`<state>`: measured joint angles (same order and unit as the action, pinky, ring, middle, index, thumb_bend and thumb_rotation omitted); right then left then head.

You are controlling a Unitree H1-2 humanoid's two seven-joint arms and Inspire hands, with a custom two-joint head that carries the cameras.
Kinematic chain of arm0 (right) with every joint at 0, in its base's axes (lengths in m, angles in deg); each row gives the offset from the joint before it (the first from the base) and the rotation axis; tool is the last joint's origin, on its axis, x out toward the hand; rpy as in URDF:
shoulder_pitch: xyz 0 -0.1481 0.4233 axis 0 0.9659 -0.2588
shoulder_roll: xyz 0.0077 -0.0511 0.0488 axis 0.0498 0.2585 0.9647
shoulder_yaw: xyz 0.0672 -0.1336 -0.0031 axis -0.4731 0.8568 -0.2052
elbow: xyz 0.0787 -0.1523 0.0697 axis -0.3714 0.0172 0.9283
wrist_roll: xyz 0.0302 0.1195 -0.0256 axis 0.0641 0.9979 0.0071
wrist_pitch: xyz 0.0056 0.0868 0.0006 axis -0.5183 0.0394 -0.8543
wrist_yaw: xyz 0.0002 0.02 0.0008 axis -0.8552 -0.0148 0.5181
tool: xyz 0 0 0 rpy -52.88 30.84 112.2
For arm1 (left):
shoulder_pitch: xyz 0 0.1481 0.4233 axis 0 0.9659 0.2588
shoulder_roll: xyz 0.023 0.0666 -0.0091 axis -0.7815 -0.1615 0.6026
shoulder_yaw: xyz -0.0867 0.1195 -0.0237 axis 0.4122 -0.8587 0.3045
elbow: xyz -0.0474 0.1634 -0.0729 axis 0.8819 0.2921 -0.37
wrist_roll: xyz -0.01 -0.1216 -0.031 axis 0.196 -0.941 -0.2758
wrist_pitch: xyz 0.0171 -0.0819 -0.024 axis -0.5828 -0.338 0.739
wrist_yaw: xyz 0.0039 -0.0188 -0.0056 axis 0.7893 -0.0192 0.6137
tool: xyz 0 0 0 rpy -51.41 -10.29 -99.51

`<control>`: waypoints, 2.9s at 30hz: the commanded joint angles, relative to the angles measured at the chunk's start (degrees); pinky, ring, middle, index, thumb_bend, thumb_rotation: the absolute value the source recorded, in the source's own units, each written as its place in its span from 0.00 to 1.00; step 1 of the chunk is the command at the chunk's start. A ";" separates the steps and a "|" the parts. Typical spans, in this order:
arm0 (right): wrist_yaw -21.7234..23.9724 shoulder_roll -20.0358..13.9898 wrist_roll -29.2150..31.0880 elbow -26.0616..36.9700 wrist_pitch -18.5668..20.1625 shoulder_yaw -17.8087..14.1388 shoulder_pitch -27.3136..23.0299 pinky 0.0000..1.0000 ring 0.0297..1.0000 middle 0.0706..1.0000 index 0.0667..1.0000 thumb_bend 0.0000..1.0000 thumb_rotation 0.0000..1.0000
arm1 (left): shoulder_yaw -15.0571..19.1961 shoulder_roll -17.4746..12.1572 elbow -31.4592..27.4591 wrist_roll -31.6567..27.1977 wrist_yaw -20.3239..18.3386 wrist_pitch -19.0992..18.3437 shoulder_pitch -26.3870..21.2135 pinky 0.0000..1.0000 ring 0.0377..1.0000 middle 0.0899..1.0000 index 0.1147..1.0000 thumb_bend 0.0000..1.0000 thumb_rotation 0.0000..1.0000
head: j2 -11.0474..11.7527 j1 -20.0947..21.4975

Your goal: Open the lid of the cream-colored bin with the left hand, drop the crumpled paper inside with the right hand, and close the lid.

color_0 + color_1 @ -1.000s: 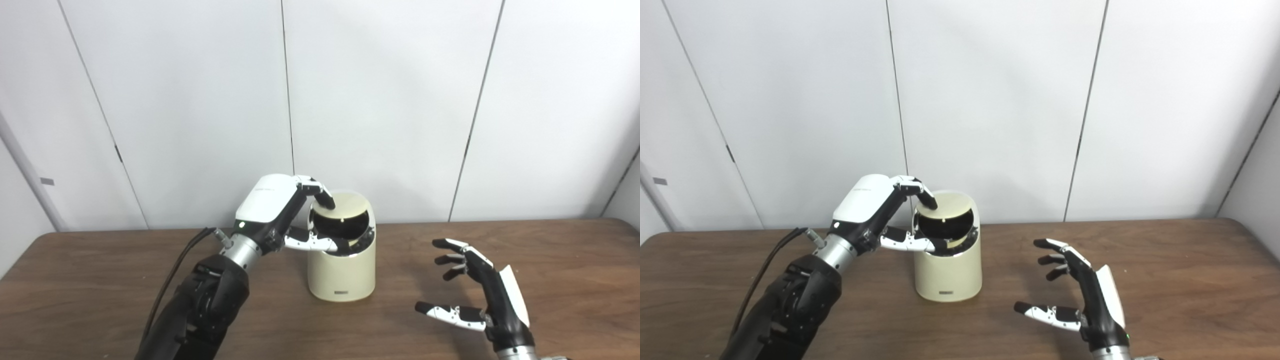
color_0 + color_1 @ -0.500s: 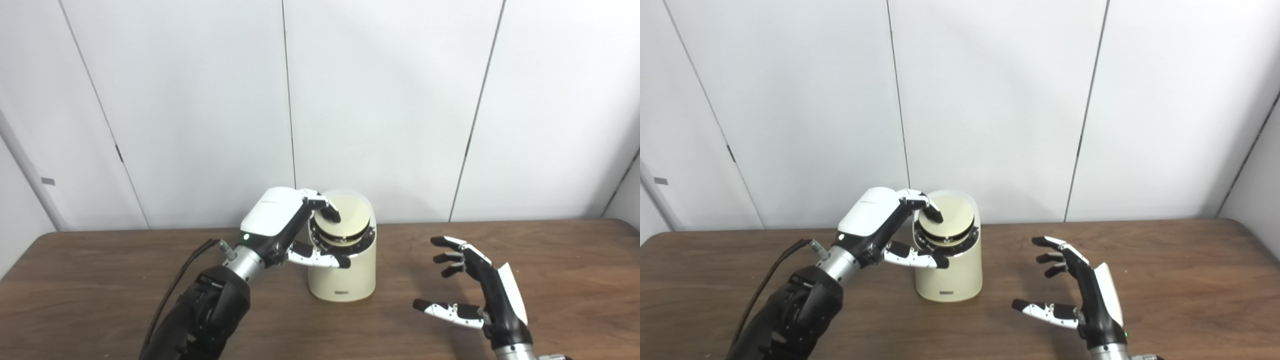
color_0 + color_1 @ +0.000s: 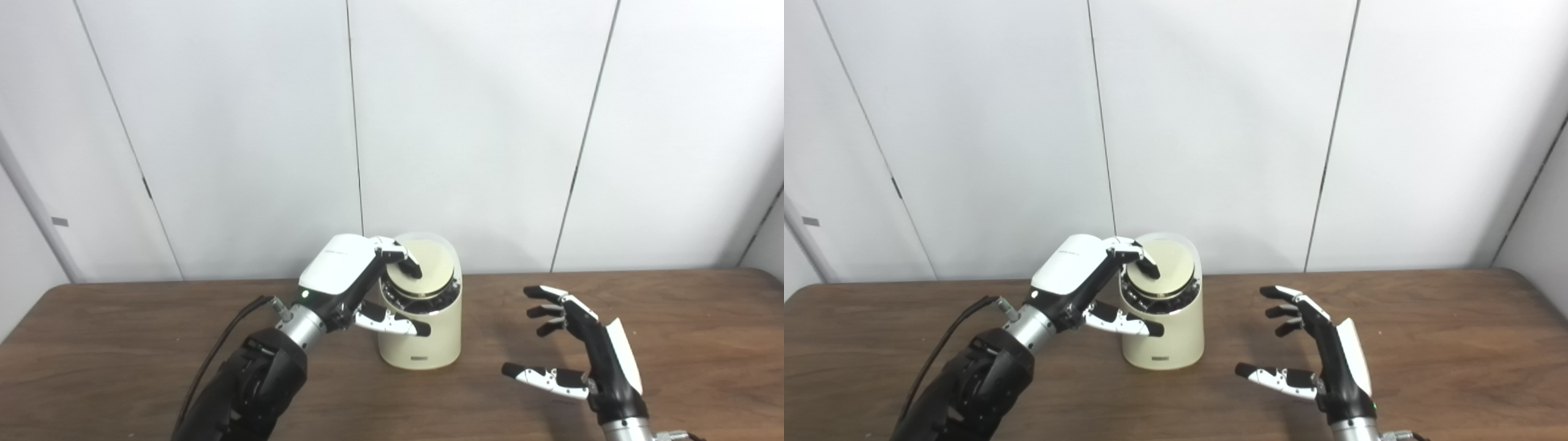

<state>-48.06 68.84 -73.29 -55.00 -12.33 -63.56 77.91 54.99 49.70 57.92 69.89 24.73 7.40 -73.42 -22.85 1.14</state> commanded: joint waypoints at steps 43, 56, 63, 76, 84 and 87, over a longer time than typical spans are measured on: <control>-0.64 -0.08 -0.36 3.57 0.12 -0.14 -1.47 0.49 0.63 0.73 0.70 0.75 0.00 | -6.99 -3.79 -0.13 14.89 5.90 0.76 0.05 0.78 0.76 0.67 0.66 0.84 0.40 | -1.45 0.41; -0.48 -0.04 0.46 3.26 -0.27 0.22 -1.44 0.48 0.62 0.73 0.69 0.75 0.00 | 2.12 0.43 -1.38 4.61 9.94 -0.09 1.88 0.67 0.75 0.70 0.70 0.77 0.31 | -1.25 0.21; -0.23 0.11 0.89 3.64 0.78 0.19 -1.28 0.48 0.63 0.74 0.69 0.75 0.00 | 8.41 3.78 -1.18 -6.32 10.83 -0.33 3.17 0.61 0.75 0.76 0.75 0.77 0.31 | -1.24 0.15; -0.74 -0.84 0.53 2.23 -0.49 0.04 -1.69 0.50 0.64 0.73 0.70 0.76 0.00 | 18.61 9.06 -4.70 -34.36 5.99 -5.54 9.71 0.62 0.71 0.73 0.76 0.76 0.34 | -1.21 -0.38; -0.57 -0.91 1.15 2.40 -0.77 0.09 -1.54 0.48 0.63 0.73 0.70 0.76 0.00 | 20.23 11.99 -7.59 -43.18 5.14 -8.10 15.48 0.58 0.73 0.77 0.80 0.77 0.33 | -1.45 -0.28; -0.39 -1.06 1.84 2.11 -0.98 0.01 -1.43 0.48 0.63 0.73 0.70 0.75 0.00 | 20.39 11.95 -6.94 -44.72 4.60 -7.03 16.41 0.59 0.75 0.77 0.80 0.79 0.34 | -1.42 -0.36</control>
<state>-48.08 68.22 -72.06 -53.95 -10.93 -63.29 78.07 74.98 62.34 51.91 26.25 29.64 -1.64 -54.95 -24.17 0.79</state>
